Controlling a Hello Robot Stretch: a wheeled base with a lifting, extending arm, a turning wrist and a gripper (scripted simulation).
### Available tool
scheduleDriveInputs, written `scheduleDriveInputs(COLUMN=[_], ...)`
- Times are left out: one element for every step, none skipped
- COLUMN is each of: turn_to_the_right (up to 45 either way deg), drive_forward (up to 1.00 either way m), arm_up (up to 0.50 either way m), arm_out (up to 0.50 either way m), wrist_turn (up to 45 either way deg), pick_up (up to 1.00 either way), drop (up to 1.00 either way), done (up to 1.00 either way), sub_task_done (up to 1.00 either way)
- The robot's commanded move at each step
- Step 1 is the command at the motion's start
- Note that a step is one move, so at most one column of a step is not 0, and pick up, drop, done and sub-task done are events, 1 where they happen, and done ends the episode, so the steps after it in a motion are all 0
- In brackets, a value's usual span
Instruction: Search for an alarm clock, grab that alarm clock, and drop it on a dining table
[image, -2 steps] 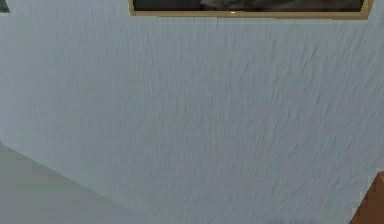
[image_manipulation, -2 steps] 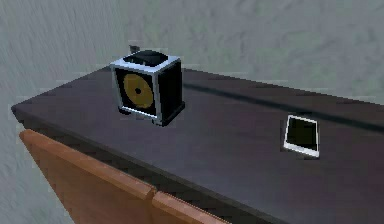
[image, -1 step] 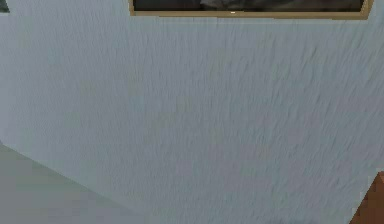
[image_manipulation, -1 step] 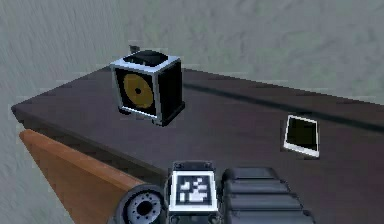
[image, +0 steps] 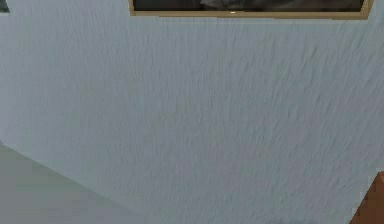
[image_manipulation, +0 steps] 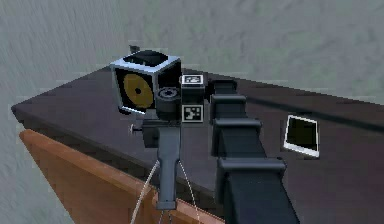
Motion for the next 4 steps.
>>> scheduleDriveInputs(turn_to_the_right=[0.0, 0.0, 0.0, 0.0], drive_forward=[0.0, 0.0, 0.0, 0.0], arm_up=[0.0, 0.0, 0.0, 0.0], arm_out=[0.0, 0.0, 0.0, 0.0], wrist_turn=[45.0, 45.0, 45.0, 30.0], pick_up=[0.0, 0.0, 0.0, 0.0], drop=[0.0, 0.0, 0.0, 0.0], done=[0.0, 0.0, 0.0, 0.0], sub_task_done=[0.0, 0.0, 0.0, 0.0])
